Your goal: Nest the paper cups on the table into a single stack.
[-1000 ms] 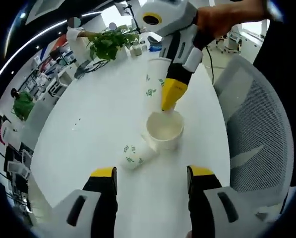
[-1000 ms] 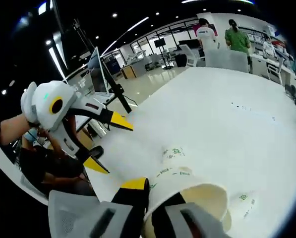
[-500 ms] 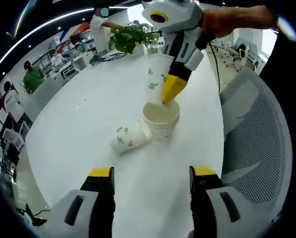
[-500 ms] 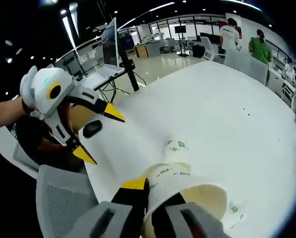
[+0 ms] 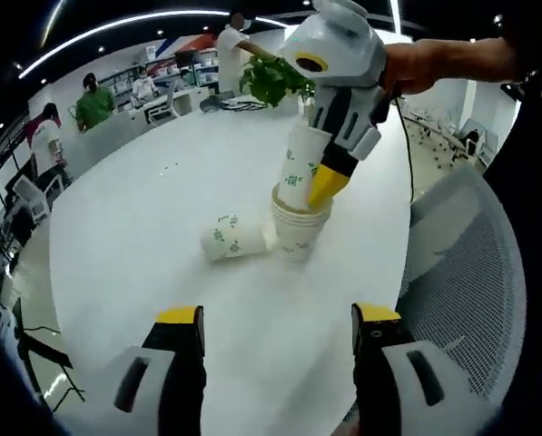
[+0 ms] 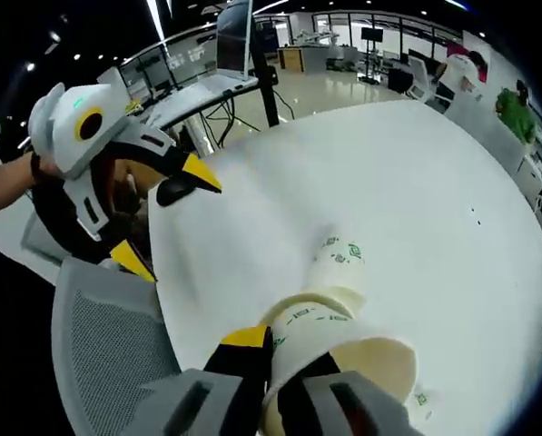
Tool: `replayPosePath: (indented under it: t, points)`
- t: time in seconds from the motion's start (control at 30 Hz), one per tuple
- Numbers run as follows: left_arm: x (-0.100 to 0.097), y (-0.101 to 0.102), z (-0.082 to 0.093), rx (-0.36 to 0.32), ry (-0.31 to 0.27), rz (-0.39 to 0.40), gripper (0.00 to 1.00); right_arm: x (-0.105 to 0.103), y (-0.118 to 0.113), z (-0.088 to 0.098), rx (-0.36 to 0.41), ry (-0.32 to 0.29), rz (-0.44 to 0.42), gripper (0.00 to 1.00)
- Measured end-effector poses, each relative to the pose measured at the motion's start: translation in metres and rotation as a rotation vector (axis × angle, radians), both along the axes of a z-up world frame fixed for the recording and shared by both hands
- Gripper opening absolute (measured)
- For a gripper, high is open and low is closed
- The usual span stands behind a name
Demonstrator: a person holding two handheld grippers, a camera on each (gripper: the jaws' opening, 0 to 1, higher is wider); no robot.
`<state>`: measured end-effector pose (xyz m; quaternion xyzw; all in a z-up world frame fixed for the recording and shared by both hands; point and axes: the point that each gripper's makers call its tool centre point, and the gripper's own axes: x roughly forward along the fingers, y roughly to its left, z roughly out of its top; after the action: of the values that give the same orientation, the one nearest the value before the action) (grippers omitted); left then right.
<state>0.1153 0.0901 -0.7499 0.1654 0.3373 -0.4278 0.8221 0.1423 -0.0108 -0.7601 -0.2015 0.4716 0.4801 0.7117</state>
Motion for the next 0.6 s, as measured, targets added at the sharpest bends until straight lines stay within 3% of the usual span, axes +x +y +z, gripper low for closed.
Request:
replayPosePath:
  t: [0.17,0.37,0.6]
  points:
    - [-0.005,0.003,-0.004,-0.002,0.009,0.007,0.65,-0.009,-0.001,-0.002,-0.053,-0.007,0.033,0.0]
    - [-0.008,0.001,0.0,-0.045,0.014,0.042,0.65,0.003,0.001,-0.011,-0.073,-0.013,0.036,0.0]
    - [-0.011,0.0,-0.001,-0.055,0.018,0.04,0.65,0.003,-0.001,-0.01,-0.095,-0.038,0.043,0.09]
